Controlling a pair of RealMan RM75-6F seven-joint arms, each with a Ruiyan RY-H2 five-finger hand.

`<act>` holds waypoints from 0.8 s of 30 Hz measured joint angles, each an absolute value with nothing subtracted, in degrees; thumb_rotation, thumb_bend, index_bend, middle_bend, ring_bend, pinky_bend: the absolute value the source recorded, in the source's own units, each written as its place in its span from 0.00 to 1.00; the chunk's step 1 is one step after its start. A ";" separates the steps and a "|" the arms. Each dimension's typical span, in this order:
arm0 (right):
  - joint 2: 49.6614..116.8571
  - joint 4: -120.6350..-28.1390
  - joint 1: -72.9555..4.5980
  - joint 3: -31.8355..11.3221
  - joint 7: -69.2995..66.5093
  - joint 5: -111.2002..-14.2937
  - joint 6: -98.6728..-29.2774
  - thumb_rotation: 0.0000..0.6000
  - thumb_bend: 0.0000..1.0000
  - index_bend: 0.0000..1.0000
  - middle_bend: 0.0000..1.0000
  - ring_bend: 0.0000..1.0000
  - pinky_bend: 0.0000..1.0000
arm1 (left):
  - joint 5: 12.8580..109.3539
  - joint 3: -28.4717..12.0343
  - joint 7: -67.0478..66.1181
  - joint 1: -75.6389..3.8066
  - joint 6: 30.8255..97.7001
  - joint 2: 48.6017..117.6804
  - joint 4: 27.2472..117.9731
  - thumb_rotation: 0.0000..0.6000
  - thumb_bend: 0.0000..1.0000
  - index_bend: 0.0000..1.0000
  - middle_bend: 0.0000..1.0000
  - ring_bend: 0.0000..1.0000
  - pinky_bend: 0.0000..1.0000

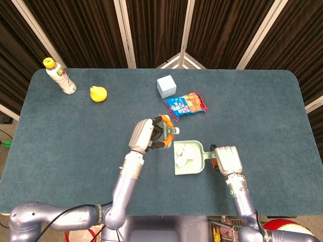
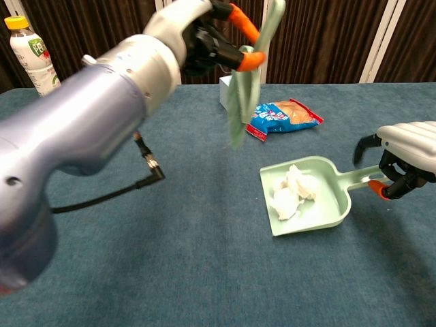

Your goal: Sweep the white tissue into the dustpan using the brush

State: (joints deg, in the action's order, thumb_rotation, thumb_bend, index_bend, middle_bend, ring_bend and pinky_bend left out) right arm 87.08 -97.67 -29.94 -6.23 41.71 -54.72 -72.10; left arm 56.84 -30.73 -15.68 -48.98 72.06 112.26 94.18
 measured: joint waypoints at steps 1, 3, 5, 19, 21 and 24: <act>87.03 -97.82 -29.95 -6.14 42.18 -54.56 -72.19 1.00 0.59 0.00 0.85 0.87 0.87 | 56.94 -30.49 -15.72 -48.34 72.14 111.10 94.89 1.00 0.49 0.78 1.00 0.98 1.00; 86.90 -98.29 -29.93 -5.94 43.19 -54.20 -72.50 1.00 0.59 0.00 0.85 0.87 0.87 | 57.00 -30.15 -15.71 -47.33 72.25 109.38 95.99 1.00 0.49 0.78 1.00 0.98 1.00; 86.80 -98.70 -29.88 -5.72 43.88 -53.97 -72.77 1.00 0.58 0.00 0.85 0.87 0.87 | 57.02 -29.73 -15.68 -46.18 72.41 107.42 97.23 1.00 0.49 0.78 1.00 0.98 1.00; 83.33 -103.39 -28.76 -5.71 44.83 -54.24 -75.52 1.00 0.58 0.00 0.85 0.87 0.87 | 61.37 -22.91 -25.24 -41.68 72.51 92.48 101.00 1.00 0.49 0.78 1.00 0.98 1.00; 82.45 -104.16 -28.43 -5.65 44.46 -54.64 -75.84 1.00 0.58 0.00 0.85 0.87 0.87 | 62.04 -21.37 -28.56 -41.29 72.46 90.00 101.17 1.00 0.49 0.78 1.00 0.98 1.00; 81.25 -105.16 -27.93 -5.47 43.71 -55.24 -76.16 1.00 0.58 0.00 0.85 0.87 0.87 | 64.35 -18.21 -34.41 -40.53 72.76 85.99 100.48 1.00 0.49 0.78 1.00 0.98 1.00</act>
